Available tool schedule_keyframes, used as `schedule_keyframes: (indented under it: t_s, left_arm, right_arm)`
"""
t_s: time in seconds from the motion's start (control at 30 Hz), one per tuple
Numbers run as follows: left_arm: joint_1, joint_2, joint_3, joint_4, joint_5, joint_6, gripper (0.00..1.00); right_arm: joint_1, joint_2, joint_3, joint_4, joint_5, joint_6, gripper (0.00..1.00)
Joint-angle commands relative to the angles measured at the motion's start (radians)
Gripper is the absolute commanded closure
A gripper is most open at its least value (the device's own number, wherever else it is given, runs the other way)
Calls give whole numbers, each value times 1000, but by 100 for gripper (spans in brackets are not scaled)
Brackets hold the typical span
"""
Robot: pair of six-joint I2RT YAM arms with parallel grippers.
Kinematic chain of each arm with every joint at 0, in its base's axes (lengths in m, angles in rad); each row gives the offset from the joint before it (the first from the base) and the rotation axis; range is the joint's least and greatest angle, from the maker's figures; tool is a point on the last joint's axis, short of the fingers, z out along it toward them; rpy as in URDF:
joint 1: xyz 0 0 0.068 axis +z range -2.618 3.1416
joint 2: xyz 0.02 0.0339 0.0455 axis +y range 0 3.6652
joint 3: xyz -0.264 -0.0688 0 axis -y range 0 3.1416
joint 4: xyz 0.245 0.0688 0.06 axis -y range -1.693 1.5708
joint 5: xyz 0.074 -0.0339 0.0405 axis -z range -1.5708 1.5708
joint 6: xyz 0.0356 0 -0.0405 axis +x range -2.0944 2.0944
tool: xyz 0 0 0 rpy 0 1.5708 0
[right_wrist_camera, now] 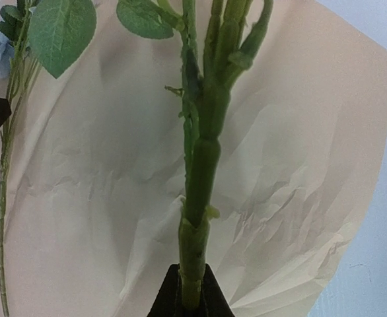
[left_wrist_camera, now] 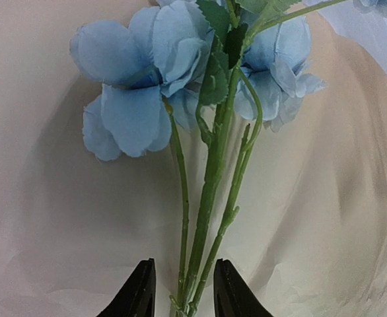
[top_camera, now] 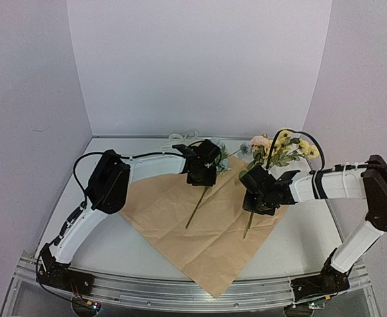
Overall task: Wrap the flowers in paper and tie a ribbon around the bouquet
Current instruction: Adjust the fake flower on the flattened wrapping paper.
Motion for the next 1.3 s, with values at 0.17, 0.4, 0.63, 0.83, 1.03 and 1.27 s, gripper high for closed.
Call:
schedule_keyframes:
  t_s: [0.17, 0.4, 0.63, 0.83, 1.03, 1.27]
  left_arm:
    - [15, 22, 20, 51, 81, -27, 72]
    - [35, 33, 24, 66, 121, -26, 84]
    - [51, -49, -39, 117, 92, -42, 100]
    - [55, -187, -168, 222, 25, -85, 100]
    - [57, -272, -274, 295, -22, -152, 100]
    - [69, -360, -424, 336, -120, -299, 100]
  right_arm:
    - [-3, 32, 1, 34, 12, 13, 100]
    - [-3, 42, 3, 34, 8, 15, 100]
    - [-3, 57, 5, 34, 0, 22, 100]
    - [-3, 81, 13, 34, -14, 37, 100]
    - [-3, 98, 12, 31, -45, 81, 100]
    - [-1, 91, -8, 35, -68, 135, 100]
